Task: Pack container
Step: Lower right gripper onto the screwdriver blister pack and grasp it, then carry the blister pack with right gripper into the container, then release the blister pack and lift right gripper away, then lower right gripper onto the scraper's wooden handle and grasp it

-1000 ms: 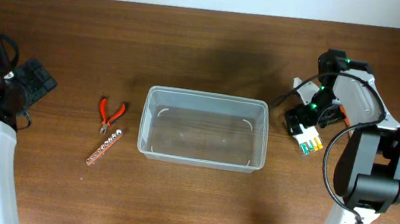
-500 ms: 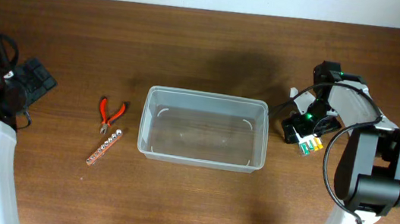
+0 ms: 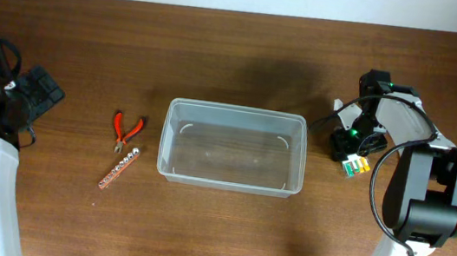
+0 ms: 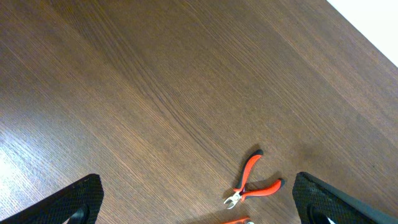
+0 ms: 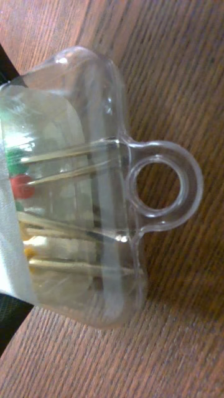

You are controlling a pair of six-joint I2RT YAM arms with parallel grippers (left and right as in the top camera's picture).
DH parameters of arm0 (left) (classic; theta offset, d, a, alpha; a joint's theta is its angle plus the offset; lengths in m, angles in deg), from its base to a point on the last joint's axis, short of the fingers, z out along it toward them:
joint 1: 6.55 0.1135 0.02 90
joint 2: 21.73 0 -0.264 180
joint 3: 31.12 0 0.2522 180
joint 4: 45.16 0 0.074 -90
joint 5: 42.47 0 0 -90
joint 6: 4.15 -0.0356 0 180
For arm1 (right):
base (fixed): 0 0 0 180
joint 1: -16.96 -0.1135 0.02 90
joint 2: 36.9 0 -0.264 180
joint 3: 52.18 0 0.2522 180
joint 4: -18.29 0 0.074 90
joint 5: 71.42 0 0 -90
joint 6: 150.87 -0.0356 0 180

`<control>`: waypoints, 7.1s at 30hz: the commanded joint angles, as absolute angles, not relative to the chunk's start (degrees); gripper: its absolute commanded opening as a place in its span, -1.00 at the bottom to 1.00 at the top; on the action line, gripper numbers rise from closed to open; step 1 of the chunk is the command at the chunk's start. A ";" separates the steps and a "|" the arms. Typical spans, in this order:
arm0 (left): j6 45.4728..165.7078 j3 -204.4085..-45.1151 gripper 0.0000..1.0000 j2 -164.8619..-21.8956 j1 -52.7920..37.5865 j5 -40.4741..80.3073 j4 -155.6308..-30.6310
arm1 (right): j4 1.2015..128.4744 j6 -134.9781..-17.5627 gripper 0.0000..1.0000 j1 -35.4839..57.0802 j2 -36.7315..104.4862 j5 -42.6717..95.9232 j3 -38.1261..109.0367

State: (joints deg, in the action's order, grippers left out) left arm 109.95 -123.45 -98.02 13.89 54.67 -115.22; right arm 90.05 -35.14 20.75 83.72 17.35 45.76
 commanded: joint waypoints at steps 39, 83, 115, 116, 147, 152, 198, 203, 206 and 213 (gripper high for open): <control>110.65 -124.26 0.99 -97.89 14.22 55.52 -115.09 | 94.95 -37.39 -0.92 20.78 85.27 19.84 49.35; 73.12 -124.15 0.98 -97.91 7.58 46.80 -117.03 | 110.14 -20.34 -0.91 -11.27 80.03 29.65 76.23; 73.58 -124.11 0.99 -101.19 6.18 46.82 -116.44 | 98.14 -17.56 -0.70 -13.85 87.24 30.44 63.46; 73.60 -124.11 0.99 -101.19 6.18 46.80 -116.49 | 97.61 -17.56 -0.64 -13.85 87.24 30.44 63.46; 73.80 -124.11 0.99 -101.19 6.18 46.82 -116.66 | 101.09 -17.85 0.80 -13.78 87.22 30.44 63.49; 73.80 -124.11 0.99 -101.19 6.18 46.82 -116.59 | 105.96 -20.62 1.00 -14.55 83.63 30.40 69.08; 73.80 -124.11 0.98 -101.19 6.18 46.82 -116.53 | 72.65 -33.87 0.97 39.75 68.95 17.17 31.18; 73.82 -124.11 0.98 -101.19 6.18 46.80 -116.64 | 72.00 -33.91 0.97 40.82 72.49 19.47 31.18; 73.82 -124.11 0.99 -101.19 6.18 46.80 -116.70 | 71.14 -34.31 0.97 41.71 73.89 19.66 31.18; 74.04 -124.11 0.99 -101.19 6.18 46.80 -116.66 | 70.58 -34.35 0.98 45.21 76.03 22.81 31.18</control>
